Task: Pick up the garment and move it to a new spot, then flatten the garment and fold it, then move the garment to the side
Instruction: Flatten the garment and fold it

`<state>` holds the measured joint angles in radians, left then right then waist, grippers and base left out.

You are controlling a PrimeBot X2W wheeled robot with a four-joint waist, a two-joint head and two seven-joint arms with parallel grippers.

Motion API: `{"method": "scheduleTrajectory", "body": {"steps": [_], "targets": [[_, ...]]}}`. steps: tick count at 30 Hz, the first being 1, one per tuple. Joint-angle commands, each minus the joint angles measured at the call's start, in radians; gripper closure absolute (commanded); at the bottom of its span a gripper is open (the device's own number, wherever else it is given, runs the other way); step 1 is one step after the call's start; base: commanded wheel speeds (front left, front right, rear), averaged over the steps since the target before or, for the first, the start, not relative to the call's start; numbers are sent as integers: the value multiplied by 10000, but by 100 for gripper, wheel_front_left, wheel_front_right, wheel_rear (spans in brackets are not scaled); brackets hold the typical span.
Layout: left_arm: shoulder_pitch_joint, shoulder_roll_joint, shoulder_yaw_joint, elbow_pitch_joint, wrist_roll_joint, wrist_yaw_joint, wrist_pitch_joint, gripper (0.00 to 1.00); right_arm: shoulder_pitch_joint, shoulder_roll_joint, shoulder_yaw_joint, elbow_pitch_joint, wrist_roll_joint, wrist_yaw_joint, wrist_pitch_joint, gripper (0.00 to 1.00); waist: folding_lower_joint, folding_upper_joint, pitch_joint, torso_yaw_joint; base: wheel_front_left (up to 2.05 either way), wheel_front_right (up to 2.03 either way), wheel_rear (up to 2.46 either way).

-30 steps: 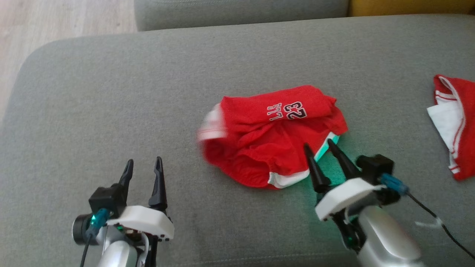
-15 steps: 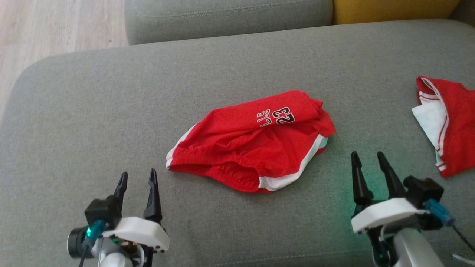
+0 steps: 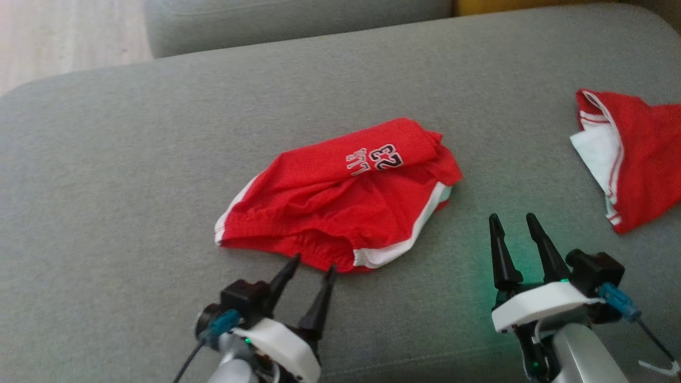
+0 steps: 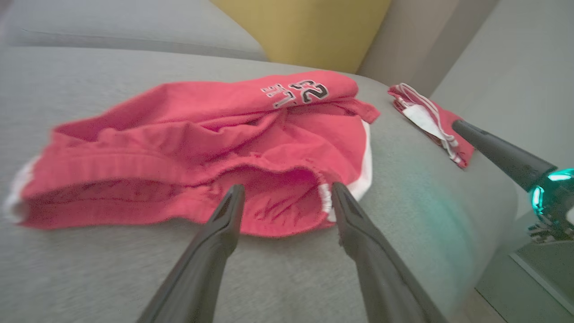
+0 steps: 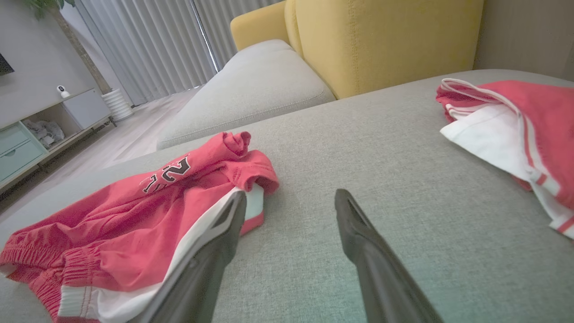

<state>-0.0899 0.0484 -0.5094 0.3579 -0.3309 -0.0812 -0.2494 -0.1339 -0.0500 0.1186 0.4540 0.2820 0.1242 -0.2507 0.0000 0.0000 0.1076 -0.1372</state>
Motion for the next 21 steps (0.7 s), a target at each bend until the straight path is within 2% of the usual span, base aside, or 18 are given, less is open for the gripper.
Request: {"method": "scheduleTrajectory", "body": {"steps": [1, 6, 18, 19, 20, 21], "targets": [[-420, 18, 248, -232, -60, -43, -124, 0, -404, -5, 233, -350, 78, 65, -108, 0, 0, 0, 122, -168, 0, 0, 0], [-1084, 18, -698, 586, -516, -182, -124, 0, -580, -4, 373, -408, 149, 65, -108, 0, 0, 0, 396, -681, 0, 0, 0], [-1823, 18, -968, 1402, -844, -65, -124, 0, -819, -4, 384, -580, 277, 65, -110, 0, 0, 0, 832, -1326, 0, 0, 0], [-1852, 18, -974, 1418, -856, -47, -124, 3, -826, -4, 386, -597, 287, 65, -110, 0, 0, 0, 855, -1342, 0, 0, 0], [-1880, 18, -975, 1441, -872, -19, -124, 51, -832, -3, 382, -613, 299, 65, -110, 0, 0, 0, 875, -1352, 0, 0, 0], [-1913, 18, -980, 1467, -875, 12, -124, 87, -841, -3, 372, -616, 309, 65, -110, 0, 0, 0, 890, -1354, 0, 0, 0]]}}
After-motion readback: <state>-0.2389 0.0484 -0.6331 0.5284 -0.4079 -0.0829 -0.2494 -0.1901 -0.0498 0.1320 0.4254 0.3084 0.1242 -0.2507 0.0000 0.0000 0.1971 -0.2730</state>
